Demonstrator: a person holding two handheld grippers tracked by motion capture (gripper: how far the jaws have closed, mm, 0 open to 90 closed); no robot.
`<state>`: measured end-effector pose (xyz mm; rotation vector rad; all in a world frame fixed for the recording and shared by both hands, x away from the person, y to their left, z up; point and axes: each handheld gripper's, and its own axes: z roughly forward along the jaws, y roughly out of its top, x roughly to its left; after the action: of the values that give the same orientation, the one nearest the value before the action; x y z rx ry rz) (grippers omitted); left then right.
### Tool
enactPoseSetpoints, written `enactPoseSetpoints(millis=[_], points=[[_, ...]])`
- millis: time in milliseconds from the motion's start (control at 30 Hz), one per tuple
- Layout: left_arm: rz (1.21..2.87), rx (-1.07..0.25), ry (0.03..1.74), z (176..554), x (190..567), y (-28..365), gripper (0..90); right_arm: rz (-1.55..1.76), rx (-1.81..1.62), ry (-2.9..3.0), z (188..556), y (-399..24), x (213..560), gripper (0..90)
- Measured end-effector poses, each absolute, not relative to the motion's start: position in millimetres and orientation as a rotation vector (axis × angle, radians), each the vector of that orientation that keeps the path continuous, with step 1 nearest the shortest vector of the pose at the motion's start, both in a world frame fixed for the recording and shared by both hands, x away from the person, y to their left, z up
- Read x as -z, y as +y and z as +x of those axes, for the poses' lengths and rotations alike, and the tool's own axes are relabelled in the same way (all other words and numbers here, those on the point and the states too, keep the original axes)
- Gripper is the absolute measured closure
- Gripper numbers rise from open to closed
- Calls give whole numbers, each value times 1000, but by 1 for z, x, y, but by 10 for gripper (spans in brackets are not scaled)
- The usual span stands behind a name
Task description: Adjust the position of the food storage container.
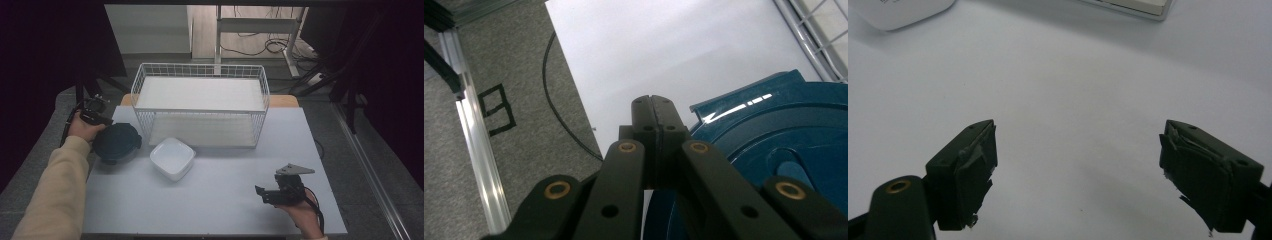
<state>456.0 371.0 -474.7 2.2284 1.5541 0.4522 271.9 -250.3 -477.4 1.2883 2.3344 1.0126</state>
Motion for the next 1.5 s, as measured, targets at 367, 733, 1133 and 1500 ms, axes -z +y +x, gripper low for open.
enactPoseSetpoints(millis=[367,733,1133,1500], points=[[2262,-346,1458,443,482,364,900,1289,-1010,2339,272,-250,479,151],[2292,-318,1349,424,483,347,900,1282,-1014,2344,271,-249,478,151],[2269,-291,1303,410,485,349,900,1273,-1019,2345,270,-247,476,151],[2257,-395,1211,405,460,332,900,1280,-1020,2343,270,-248,476,151]])
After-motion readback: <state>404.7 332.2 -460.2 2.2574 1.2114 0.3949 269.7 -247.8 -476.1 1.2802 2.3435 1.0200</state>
